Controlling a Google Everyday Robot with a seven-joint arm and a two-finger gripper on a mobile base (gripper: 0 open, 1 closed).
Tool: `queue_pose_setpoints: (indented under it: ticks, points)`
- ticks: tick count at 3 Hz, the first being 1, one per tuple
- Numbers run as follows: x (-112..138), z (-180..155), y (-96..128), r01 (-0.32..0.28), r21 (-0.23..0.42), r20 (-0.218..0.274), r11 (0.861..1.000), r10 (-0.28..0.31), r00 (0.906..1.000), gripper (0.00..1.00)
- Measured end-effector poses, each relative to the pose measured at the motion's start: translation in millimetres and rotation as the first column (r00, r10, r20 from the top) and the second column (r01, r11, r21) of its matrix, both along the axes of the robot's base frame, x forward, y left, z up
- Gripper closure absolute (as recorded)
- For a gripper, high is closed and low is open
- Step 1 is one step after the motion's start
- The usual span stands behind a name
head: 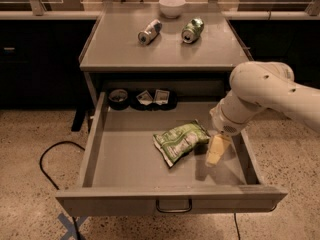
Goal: Pick green jalapeno chip bag from top drawer and place on counter
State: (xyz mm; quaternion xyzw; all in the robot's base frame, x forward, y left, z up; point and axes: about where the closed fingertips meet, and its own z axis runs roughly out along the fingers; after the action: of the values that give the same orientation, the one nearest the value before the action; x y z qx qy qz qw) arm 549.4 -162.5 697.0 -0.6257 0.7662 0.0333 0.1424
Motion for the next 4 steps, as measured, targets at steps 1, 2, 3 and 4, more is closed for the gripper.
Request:
queue_pose_setpoints:
  ticks: [1, 2, 3, 4]
  points:
    - [21.1, -27.4, -8.2, 0.061, 0.048, 0.008, 0.997, -0.062, 0.9981, 0.0]
    - [36.2, -48.1, -8.9, 0.088, 0.075, 0.006, 0.993, -0.089, 0.996, 0.0]
    - [45.4, -70.0, -8.7, 0.098, 0.091, -0.013, 0.991, -0.097, 0.9952, 0.0]
    - [50.8, -82.9, 6.1, 0.046, 0.14, -0.035, 0.989, -0.042, 0.9985, 0.0]
